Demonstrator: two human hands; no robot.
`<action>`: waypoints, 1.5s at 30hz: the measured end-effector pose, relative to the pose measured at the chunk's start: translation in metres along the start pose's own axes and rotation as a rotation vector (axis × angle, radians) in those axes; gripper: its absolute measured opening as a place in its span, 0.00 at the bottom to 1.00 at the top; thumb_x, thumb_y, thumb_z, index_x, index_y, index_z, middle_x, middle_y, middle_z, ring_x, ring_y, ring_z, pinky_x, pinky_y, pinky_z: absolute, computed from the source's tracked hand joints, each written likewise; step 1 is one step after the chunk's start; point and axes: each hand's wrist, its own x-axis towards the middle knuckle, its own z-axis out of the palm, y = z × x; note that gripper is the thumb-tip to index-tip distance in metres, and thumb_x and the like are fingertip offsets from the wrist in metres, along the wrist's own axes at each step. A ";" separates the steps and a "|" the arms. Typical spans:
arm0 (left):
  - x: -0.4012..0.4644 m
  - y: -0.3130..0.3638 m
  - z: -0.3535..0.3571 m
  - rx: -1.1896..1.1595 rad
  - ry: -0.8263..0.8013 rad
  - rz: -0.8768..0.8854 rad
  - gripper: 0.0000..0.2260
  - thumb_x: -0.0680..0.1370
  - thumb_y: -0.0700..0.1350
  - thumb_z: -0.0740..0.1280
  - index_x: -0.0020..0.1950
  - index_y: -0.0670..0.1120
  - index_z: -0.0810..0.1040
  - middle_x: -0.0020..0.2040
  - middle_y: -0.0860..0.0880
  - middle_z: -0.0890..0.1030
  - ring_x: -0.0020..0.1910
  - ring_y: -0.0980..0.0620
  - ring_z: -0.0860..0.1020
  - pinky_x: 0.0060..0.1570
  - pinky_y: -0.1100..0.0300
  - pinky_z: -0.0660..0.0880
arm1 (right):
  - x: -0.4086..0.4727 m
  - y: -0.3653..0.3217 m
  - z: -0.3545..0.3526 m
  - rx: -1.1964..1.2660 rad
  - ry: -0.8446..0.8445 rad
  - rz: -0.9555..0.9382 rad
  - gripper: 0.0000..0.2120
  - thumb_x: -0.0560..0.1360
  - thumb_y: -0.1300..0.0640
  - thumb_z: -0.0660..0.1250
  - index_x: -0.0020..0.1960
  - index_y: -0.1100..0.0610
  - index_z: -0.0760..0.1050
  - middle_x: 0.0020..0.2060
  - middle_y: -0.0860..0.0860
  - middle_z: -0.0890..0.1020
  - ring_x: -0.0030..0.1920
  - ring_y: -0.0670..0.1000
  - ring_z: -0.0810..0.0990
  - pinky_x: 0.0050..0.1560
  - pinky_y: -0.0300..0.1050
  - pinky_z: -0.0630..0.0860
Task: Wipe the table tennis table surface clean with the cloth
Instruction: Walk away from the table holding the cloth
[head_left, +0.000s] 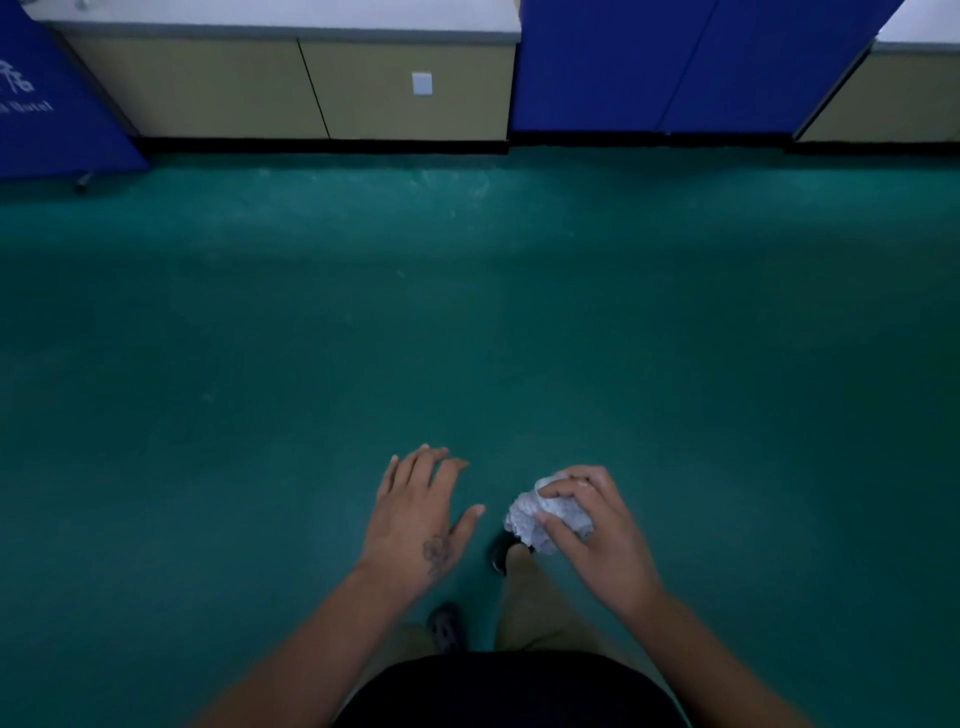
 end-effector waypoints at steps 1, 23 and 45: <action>0.018 -0.001 -0.002 0.004 -0.001 -0.005 0.30 0.80 0.67 0.51 0.75 0.52 0.73 0.74 0.49 0.73 0.79 0.46 0.67 0.82 0.44 0.58 | 0.018 0.005 -0.003 0.003 0.000 0.007 0.11 0.78 0.59 0.78 0.56 0.48 0.82 0.60 0.40 0.75 0.64 0.44 0.79 0.62 0.30 0.71; 0.374 0.037 -0.066 -0.009 0.017 -0.135 0.31 0.79 0.67 0.53 0.74 0.50 0.75 0.72 0.48 0.74 0.78 0.43 0.69 0.81 0.42 0.60 | 0.393 0.099 -0.129 -0.027 -0.094 -0.043 0.10 0.78 0.59 0.78 0.56 0.48 0.82 0.59 0.41 0.76 0.63 0.46 0.80 0.59 0.33 0.74; 0.725 -0.084 -0.177 -0.038 0.013 0.008 0.28 0.80 0.66 0.55 0.71 0.50 0.76 0.70 0.48 0.76 0.76 0.42 0.71 0.78 0.40 0.64 | 0.751 0.070 -0.095 -0.058 -0.054 -0.072 0.10 0.79 0.59 0.77 0.58 0.50 0.81 0.61 0.43 0.75 0.64 0.44 0.79 0.62 0.36 0.74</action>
